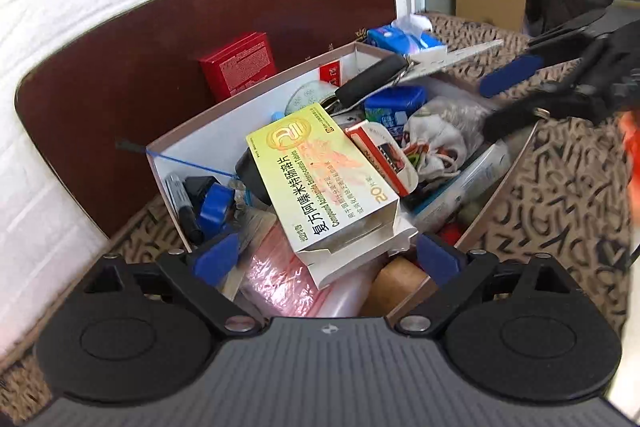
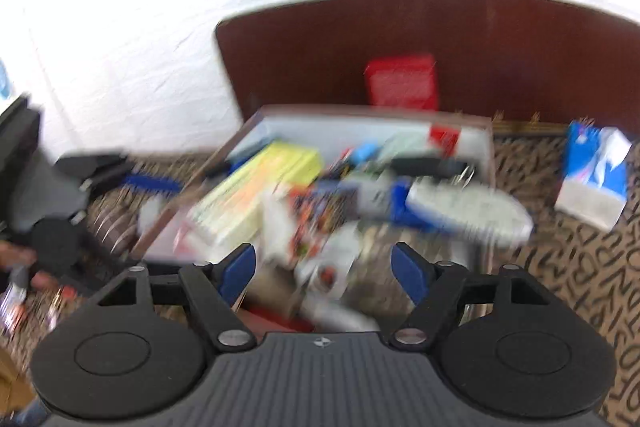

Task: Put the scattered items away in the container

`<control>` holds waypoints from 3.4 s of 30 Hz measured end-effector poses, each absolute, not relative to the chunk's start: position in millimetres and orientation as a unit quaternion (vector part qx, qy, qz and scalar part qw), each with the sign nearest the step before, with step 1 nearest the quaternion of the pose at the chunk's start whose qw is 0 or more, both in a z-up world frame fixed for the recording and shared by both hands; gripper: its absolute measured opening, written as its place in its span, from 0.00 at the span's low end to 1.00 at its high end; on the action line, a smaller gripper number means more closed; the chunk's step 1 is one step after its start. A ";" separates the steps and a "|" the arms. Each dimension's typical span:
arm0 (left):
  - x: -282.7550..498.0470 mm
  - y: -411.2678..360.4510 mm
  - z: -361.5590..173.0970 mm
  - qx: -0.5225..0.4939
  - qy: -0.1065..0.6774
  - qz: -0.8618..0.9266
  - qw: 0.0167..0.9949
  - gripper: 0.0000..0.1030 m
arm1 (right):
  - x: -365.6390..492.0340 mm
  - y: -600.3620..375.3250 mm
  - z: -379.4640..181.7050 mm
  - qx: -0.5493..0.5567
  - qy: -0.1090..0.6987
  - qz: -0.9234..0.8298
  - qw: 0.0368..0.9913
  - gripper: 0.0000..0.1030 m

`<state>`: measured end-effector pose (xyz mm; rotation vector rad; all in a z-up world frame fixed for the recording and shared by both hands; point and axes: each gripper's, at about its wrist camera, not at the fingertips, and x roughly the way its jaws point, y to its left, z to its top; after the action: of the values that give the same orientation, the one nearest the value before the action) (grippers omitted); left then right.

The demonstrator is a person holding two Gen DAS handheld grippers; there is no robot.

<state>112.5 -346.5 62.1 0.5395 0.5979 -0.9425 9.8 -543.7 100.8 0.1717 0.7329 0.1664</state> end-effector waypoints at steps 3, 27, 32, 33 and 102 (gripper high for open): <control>115.4 -361.7 60.1 0.256 0.280 -0.423 0.823 0.97 | 19.7 -539.1 86.4 0.079 0.387 0.077 0.915 0.85; 179.9 -406.7 42.8 0.245 0.273 -0.214 0.905 1.00 | 121.4 -544.1 54.4 0.033 0.371 -0.085 0.924 0.98; 170.9 -363.9 66.7 0.162 0.289 -0.253 0.909 1.00 | 95.4 -536.3 67.4 0.055 0.361 -0.069 0.928 1.00; 166.5 -353.9 68.9 0.152 0.288 -0.258 0.910 1.00 | 90.7 -533.9 68.2 0.049 0.363 -0.072 0.928 1.00; -32.8 42.0 -39.5 0.128 0.313 -0.078 0.938 0.92 | -33.8 -126.6 -26.7 -0.101 0.282 0.251 0.920 1.00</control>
<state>-32.8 42.0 -39.5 0.2610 0.6398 -0.1602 -33.8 -126.6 -26.7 -0.2079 0.5800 0.5160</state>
